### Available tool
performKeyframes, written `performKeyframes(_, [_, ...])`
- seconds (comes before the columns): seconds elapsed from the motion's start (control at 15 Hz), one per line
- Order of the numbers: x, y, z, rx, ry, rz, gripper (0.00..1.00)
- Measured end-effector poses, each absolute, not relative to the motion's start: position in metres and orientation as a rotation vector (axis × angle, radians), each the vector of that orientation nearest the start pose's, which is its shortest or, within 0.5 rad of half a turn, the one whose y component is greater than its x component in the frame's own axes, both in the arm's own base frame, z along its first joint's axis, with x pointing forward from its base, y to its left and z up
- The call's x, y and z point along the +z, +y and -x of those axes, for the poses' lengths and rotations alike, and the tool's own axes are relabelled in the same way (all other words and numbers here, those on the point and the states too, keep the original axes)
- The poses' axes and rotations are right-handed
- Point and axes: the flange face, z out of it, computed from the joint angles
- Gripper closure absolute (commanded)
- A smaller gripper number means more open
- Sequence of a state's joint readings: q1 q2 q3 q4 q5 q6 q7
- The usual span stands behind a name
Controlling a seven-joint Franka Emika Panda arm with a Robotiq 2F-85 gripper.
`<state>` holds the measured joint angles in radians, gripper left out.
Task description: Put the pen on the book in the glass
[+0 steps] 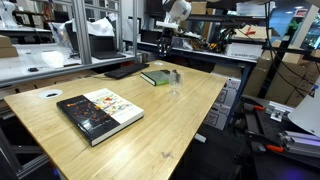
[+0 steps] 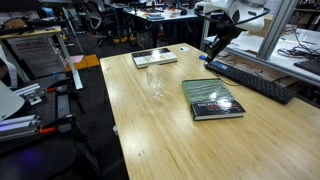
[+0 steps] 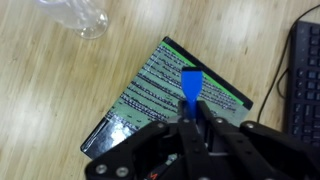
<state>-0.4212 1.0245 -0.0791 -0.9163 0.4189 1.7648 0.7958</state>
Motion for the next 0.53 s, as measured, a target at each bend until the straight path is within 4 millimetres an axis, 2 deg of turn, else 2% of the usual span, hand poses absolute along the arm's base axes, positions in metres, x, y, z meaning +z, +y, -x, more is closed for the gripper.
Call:
performKeyframes(0.13, [0.276, -0.315, -0.697, 0.321, 1.693, 2.19, 0.89])
performKeyframes(0.2, [0.28, -0.314, -0.694, 0.329, 1.673, 2.192, 0.89])
performKeyframes(0.47, [0.272, -0.31, -0.69, 0.36, 1.655, 2.195, 0.89])
performKeyframes(0.53, [0.272, -0.31, -0.69, 0.36, 1.654, 2.195, 0.97])
